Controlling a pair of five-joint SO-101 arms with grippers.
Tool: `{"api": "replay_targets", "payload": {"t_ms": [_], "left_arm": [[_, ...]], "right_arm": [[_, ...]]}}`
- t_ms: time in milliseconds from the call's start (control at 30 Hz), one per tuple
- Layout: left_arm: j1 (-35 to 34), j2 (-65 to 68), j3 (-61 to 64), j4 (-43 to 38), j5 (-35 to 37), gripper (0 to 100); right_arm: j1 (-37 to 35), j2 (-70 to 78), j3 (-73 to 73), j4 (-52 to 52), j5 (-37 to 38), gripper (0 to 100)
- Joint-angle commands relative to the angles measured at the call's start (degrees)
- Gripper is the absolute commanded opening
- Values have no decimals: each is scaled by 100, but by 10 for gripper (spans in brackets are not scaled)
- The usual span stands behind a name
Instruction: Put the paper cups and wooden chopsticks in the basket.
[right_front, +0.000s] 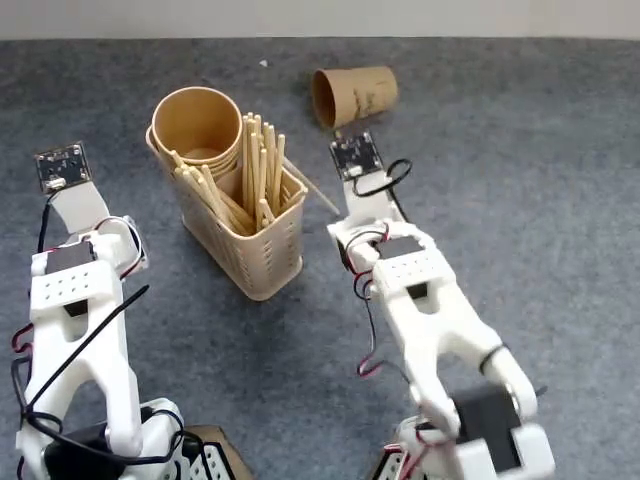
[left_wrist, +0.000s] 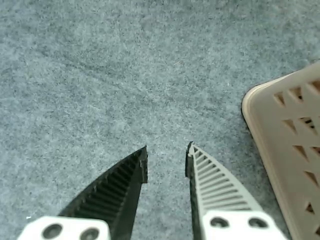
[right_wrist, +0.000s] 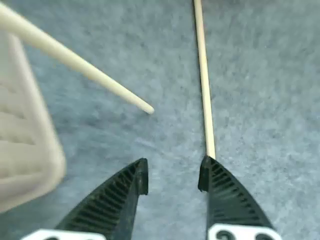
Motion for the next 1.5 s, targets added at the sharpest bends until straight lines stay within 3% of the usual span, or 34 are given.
{"api": "replay_targets", "payload": {"t_ms": [0,233,300,367,533,667,867,1067,1233,1333,1467], "left_arm": [[48,-110,-22,-79,-53,154],[57,-110,-22,-79,-53,154],[57,-110,-22,-79,-53,154],[57,-110,-22,-79,-53,154],[57,-110,-22,-79,-53,154],[57,-110,-22,-79,-53,154],[57,-110,-22,-88,-53,154],[57,-110,-22,-88,-53,154],[57,-110,-22,-79,-53,154],[57,-110,-22,-79,-53,154],[48,-110,40,-97,-53,154]], "right_arm": [[356,989,-198,-840,431,174],[998,2448,-1244,-848,431,172],[1007,2527,-1358,-848,431,124],[971,2519,-1376,-848,431,0],[980,2360,-1376,-848,457,6],[1042,1341,-1200,-426,431,5],[1007,-1341,-884,884,422,5],[13,-3670,-892,1420,343,5],[-1138,-4400,-910,286,-607,5],[-1780,-4321,-866,-1130,-668,5],[-2105,-3714,-611,-2062,-695,5]]}}
